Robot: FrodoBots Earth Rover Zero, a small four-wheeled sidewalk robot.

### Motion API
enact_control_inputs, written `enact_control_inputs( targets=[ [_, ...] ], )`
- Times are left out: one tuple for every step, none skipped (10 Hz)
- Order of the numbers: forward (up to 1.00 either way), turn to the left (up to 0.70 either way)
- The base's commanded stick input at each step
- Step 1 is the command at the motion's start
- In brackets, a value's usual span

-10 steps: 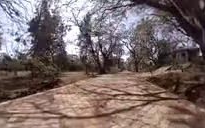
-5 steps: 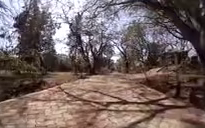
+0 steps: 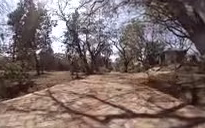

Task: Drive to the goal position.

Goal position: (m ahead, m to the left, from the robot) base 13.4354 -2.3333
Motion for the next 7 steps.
enact_control_inputs(
  targets=[
    [1.00, 0.00],
    [1.00, 0.00],
    [1.00, 0.00],
    [1.00, 0.00],
    [1.00, 0.00],
    [1.00, 0.00],
    [1.00, 0.00]
  ],
)
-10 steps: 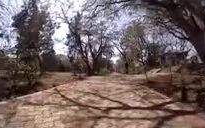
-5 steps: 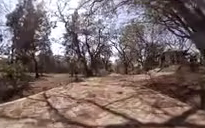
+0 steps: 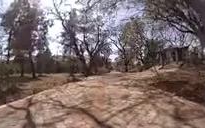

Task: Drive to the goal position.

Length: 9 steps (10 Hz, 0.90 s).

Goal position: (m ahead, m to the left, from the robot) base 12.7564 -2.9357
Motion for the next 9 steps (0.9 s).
enact_control_inputs(
  targets=[
    [1.00, 0.00],
    [1.00, 0.00],
    [1.00, 0.00],
    [1.00, 0.00],
    [1.00, 0.00],
    [1.00, 0.00],
    [1.00, 0.00],
    [1.00, -0.17],
    [1.00, -0.36]
  ],
)
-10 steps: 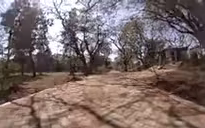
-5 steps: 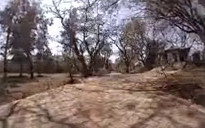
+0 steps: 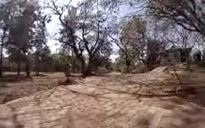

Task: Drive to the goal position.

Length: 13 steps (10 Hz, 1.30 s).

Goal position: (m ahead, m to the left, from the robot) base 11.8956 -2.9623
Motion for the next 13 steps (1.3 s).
enact_control_inputs(
  targets=[
    [1.00, -0.23],
    [1.00, 0.00],
    [1.00, 0.00],
    [1.00, 0.00],
    [1.00, 0.00],
    [1.00, 0.00],
    [1.00, 0.00],
    [1.00, 0.00],
    [1.00, 0.00],
    [1.00, 0.00],
    [1.00, 0.00],
    [1.00, 0.00],
    [1.00, 0.00]
  ],
)
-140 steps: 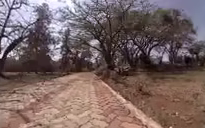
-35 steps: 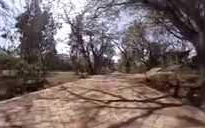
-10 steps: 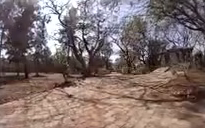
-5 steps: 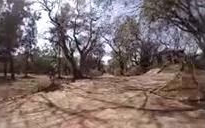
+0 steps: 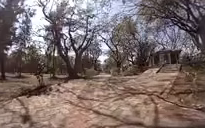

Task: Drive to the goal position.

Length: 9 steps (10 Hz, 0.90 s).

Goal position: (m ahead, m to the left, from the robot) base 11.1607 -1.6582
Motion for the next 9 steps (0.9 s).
enact_control_inputs(
  targets=[
    [1.00, 0.00],
    [1.00, 0.00],
    [1.00, 0.00],
    [1.00, 0.00],
    [1.00, 0.00],
    [1.00, 0.00],
    [1.00, 0.00],
    [1.00, 0.00],
    [1.00, 0.00]
  ],
)
